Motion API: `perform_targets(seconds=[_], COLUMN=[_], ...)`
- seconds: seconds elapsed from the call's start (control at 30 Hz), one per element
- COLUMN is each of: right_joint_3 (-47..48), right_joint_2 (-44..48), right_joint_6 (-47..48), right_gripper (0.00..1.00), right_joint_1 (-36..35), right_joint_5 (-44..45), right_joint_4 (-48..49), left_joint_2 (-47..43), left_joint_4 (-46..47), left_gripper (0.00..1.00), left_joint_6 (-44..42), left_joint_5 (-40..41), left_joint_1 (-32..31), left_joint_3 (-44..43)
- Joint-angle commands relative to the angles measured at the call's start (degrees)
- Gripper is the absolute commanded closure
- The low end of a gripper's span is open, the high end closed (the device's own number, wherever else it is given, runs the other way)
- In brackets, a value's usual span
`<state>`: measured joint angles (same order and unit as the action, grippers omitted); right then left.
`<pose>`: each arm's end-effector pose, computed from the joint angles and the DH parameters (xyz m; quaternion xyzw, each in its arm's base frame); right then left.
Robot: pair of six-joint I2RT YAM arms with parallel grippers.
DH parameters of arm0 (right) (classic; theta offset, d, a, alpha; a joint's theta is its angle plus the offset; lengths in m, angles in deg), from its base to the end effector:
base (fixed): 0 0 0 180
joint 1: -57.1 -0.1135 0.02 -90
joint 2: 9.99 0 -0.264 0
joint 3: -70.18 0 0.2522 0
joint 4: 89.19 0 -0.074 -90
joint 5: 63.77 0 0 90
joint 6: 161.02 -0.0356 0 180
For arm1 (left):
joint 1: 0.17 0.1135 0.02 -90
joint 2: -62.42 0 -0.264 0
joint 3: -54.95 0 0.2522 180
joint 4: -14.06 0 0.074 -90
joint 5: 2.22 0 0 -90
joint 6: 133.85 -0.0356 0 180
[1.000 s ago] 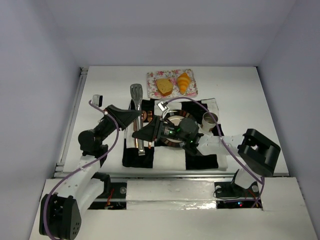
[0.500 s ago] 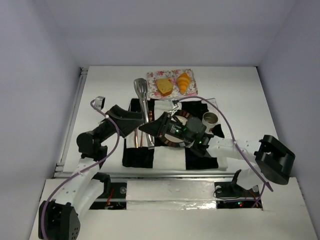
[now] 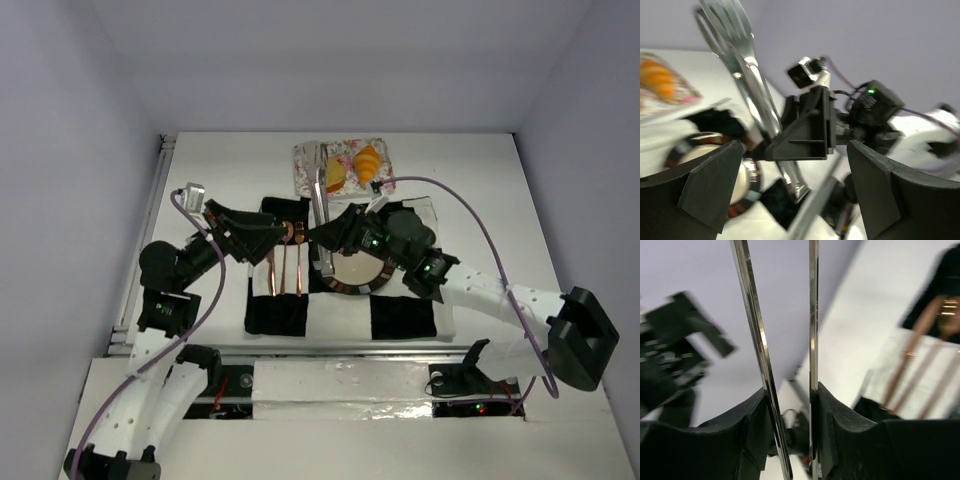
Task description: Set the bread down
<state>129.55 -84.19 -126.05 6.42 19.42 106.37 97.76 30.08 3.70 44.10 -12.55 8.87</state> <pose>0.1876 0.2357 0.3044 -0.0156 0.7024 0.5914 0.3957 0.1329 -0.0543 0.3581 0.1550 0.5596 -0.5638 0.5874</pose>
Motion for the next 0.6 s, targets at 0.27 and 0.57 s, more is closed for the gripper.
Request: perform_targets(seconds=[0.27,0.57], right_joint_3=[11.4,23.4], right_joint_2=[2.0,-12.3], right_joint_6=[16.9,21.8], right_gripper=[0.58,0.58], right_joint_1=[10.5,18.8], right_joint_5=[1.3,0.8], right_joint_4=[-38.0,-47.0], left_joint_2=[-5.4,-9.7], left_joint_4=[-31.6,-32.9], left_gripper=[0.17,0.18], left_joint_6=[-25.3,-28.3], left_joint_5=[16.3,19.6], left_joint_1=[-0.2,-0.2], left_joint_3=[-6.9,-1.5])
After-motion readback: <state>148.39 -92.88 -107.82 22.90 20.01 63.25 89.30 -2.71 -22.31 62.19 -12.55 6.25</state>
